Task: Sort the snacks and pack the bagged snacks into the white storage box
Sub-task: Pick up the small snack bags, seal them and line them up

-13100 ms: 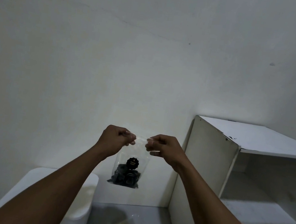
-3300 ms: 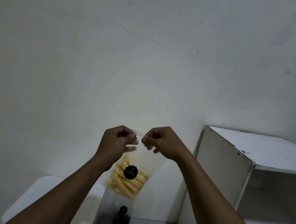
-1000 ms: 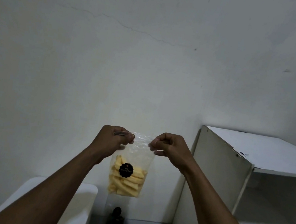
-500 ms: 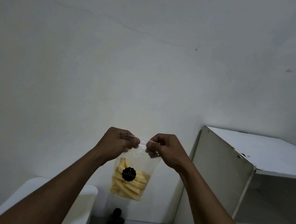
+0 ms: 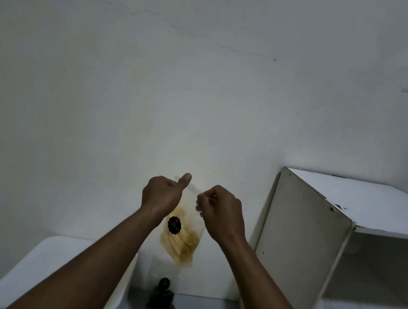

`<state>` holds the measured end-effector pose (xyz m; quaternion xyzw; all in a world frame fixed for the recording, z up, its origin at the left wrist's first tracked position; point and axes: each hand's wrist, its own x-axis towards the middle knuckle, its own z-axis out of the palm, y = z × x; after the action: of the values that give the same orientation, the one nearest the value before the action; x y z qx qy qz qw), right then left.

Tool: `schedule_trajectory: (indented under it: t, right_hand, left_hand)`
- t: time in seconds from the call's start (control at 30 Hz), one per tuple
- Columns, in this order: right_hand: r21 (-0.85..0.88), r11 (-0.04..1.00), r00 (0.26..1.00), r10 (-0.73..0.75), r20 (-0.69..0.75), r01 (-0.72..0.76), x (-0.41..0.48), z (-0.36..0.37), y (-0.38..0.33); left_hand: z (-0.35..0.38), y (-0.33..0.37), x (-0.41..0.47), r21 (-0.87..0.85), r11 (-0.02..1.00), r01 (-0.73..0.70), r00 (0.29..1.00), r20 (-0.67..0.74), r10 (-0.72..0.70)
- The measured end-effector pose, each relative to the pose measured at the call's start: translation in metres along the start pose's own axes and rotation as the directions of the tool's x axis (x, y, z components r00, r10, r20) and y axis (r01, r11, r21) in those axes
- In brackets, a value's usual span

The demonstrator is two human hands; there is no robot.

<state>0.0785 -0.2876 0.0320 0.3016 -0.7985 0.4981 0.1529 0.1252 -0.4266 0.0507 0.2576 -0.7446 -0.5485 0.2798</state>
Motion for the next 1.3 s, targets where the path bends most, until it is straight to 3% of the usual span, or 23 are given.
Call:
schedule_trajectory:
  t: [0.1, 0.23, 0.37, 0.47, 0.53, 0.97, 1.1, 1.2, 1.3]
  right_hand:
    - [-0.062, 0.997, 0.998, -0.055, 0.003, 0.055, -0.005, 0.005, 0.003]
    - [-0.046, 0.997, 0.998, -0.06, 0.022, 0.061, -0.007, 0.002, 0.005]
    - [0.133, 0.988, 0.99, 0.064, 0.124, -0.081, -0.007, -0.002, -0.004]
    - [0.413, 0.864, 0.945, 0.184, 0.272, -0.287, -0.002, -0.01, -0.013]
    - [0.464, 0.805, 0.908, 0.21, 0.361, -0.371, 0.0, -0.015, -0.017]
    - [0.395, 0.826, 0.867, 0.205, 0.454, -0.402, 0.004, -0.012, -0.015]
    - [0.341, 0.864, 0.87, 0.195, 0.452, -0.371, 0.005, -0.013, -0.013]
    - [0.301, 0.894, 0.884, 0.183, 0.429, -0.331, -0.001, -0.006, -0.007]
    - [0.185, 0.948, 0.895, 0.165, 0.414, -0.26, -0.011, 0.005, 0.006]
  left_hand:
    - [0.0, 0.005, -0.003, -0.289, 0.945, 0.154, 0.975, 0.198, -0.099]
    - [-0.004, 0.001, -0.004, -0.437, 0.869, 0.23, 0.955, 0.271, -0.117]
    - [-0.008, 0.002, -0.005, -0.412, 0.897, 0.162, 0.964, 0.262, -0.053]
    - [-0.012, 0.002, -0.006, -0.331, 0.938, 0.103, 0.943, 0.334, 0.014]
    - [-0.016, 0.0, -0.005, -0.292, 0.954, 0.069, 0.925, 0.378, 0.049]
    - [-0.023, -0.009, -0.002, -0.184, 0.981, 0.057, 0.896, 0.443, 0.031]
    - [-0.024, -0.013, 0.0, -0.188, 0.981, 0.051, 0.932, 0.362, 0.021]
    - [-0.023, -0.012, 0.001, -0.283, 0.955, 0.086, 0.967, 0.255, -0.012]
    - [-0.02, -0.015, 0.001, -0.32, 0.943, 0.095, 0.979, 0.2, -0.031]
